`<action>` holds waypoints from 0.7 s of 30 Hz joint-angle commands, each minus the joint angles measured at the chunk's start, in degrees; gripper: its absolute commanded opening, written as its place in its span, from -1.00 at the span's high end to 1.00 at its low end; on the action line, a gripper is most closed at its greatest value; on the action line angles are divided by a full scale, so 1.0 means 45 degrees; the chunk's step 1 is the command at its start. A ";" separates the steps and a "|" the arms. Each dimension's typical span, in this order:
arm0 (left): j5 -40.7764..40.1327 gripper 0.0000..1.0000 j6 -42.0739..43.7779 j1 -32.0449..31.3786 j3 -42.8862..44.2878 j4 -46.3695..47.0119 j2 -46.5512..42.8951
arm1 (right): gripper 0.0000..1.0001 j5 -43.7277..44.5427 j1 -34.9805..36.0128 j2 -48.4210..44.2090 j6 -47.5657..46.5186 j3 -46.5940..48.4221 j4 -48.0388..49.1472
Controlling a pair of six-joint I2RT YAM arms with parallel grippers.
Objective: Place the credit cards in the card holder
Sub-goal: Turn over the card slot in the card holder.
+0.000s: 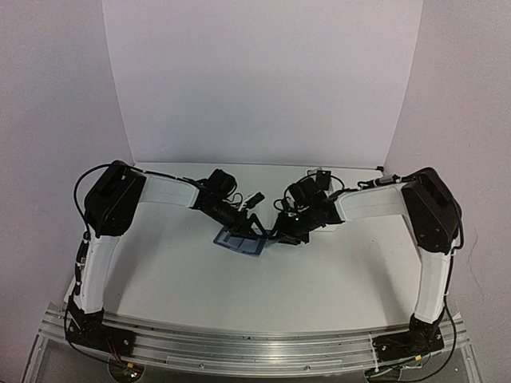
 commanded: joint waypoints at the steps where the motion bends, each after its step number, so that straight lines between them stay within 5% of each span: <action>1: 0.0439 -0.46 0.0051 -0.0052 0.1078 -0.0421 0.0134 | 0.37 0.0753 -0.0048 -0.1414 -0.0425 -0.0185 -0.0636; 9: 0.1158 -0.57 0.2519 0.0081 0.3518 -0.3803 -0.0246 | 0.26 0.2272 -0.0047 -0.2231 -0.0884 0.0866 -0.2396; 13: 0.0718 -0.59 0.3841 0.0502 0.3666 -0.4392 -0.0657 | 0.47 0.2232 0.0168 -0.2185 -0.0807 0.1668 -0.2416; 17: -0.1318 -0.44 0.3894 0.2077 0.3294 -0.4076 -0.0933 | 0.53 0.1207 0.0948 -0.0919 -0.0641 0.2996 -0.1673; 21: -0.4215 -0.36 0.5459 0.2208 0.2805 -0.4217 -0.0629 | 0.69 0.0935 0.1084 0.0552 0.0483 0.3475 -0.1378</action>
